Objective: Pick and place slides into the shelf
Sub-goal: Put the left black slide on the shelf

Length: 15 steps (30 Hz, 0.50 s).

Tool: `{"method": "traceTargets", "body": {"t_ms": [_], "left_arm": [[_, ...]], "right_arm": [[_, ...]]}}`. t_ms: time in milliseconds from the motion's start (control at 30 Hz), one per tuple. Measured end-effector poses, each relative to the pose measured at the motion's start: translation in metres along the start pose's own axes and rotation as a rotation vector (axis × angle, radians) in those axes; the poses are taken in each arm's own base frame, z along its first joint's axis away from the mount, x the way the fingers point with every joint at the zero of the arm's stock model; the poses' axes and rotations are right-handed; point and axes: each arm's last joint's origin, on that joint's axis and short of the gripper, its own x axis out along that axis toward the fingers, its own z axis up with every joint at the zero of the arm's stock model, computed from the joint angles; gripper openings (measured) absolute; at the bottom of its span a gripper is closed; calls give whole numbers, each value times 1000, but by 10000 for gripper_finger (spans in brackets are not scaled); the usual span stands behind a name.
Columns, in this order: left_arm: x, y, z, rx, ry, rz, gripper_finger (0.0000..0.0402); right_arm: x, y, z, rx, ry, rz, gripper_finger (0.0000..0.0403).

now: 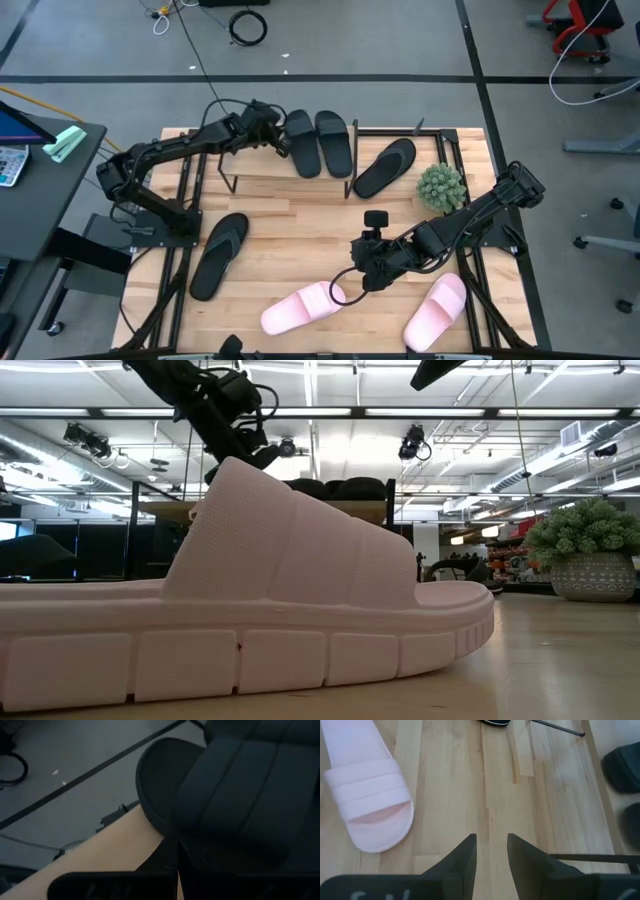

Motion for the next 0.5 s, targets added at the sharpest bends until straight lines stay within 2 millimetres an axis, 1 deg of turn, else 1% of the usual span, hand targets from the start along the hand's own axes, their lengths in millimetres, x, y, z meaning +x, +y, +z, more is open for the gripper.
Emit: {"method": "traceTargets", "body": {"t_ms": [133,367,500], "left_arm": [[0,-1,3,-2,-34,-8,1],[1,-2,3,-11,-31,-10,1],[5,-8,2,-5,-43,-19,1]], "right_arm": [[0,0,0,1,-2,1,114],[0,0,0,13,-2,1,114],[0,0,0,15,-2,1,114]]}}
